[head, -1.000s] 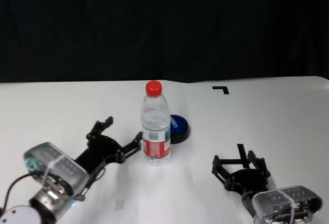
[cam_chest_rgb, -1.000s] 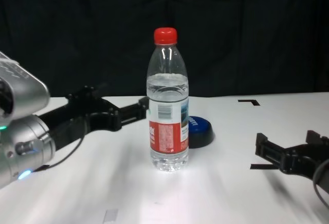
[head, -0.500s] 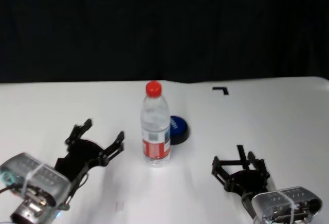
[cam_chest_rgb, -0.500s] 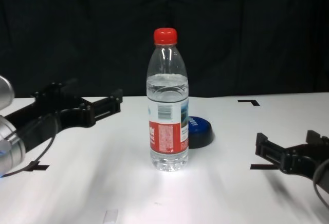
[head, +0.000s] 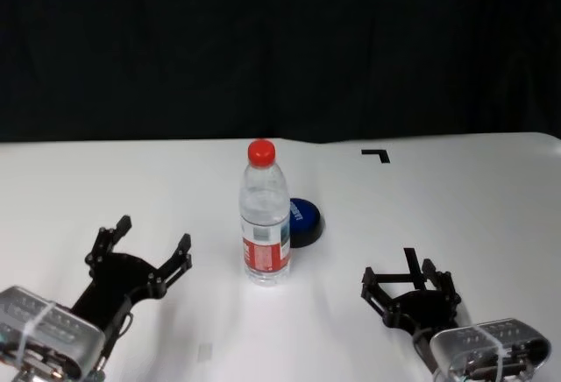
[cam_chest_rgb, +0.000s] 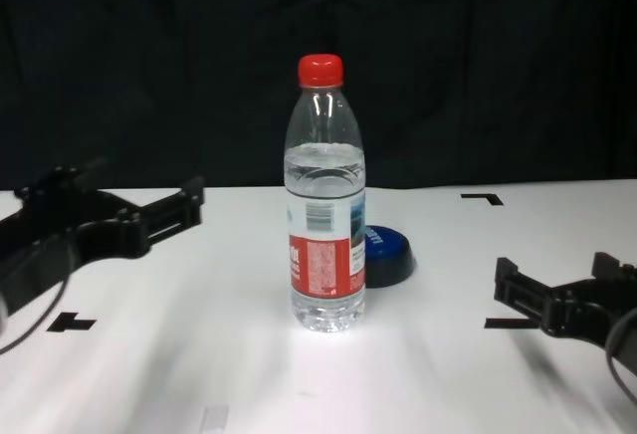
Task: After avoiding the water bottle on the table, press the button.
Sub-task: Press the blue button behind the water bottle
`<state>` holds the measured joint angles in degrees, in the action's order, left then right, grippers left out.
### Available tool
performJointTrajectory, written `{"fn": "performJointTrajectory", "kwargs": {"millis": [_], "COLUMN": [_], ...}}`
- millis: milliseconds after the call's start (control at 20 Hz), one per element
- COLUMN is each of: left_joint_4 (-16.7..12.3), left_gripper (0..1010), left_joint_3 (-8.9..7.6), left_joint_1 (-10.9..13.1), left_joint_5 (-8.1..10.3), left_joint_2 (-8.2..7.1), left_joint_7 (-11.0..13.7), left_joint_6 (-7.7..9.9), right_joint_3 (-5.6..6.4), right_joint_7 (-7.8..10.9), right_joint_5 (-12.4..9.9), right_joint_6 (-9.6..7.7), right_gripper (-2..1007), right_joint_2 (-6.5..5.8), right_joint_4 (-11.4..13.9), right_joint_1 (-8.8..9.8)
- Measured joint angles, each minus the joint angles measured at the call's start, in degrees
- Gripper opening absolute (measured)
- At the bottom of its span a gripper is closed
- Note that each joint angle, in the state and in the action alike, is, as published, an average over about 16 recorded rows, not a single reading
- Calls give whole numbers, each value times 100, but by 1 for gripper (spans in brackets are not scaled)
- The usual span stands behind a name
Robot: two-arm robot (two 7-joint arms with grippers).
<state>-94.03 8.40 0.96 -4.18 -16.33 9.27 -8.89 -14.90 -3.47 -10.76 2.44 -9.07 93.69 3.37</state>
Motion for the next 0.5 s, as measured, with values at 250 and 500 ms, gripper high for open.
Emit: {"fn": "performJointTrajectory", "kwargs": {"millis": [250, 500], "left_joint_4": [-276, -484], "left_gripper": [1009, 1009], "left_joint_3": [-163, -297], "left_joint_1": [323, 599], "left_joint_5": [-134, -256], "left_joint_2": [91, 207], "left_joint_7": [-180, -332], "left_joint_6": [56, 75], "right_joint_3": [0, 0], "right_joint_7": [0, 0], "right_joint_5": [0, 0], "right_joint_6": [0, 0], "right_gripper": [1003, 1003], "right_joint_2": [0, 0], "right_joint_4": [0, 0], "right_joint_1": [0, 0]}}
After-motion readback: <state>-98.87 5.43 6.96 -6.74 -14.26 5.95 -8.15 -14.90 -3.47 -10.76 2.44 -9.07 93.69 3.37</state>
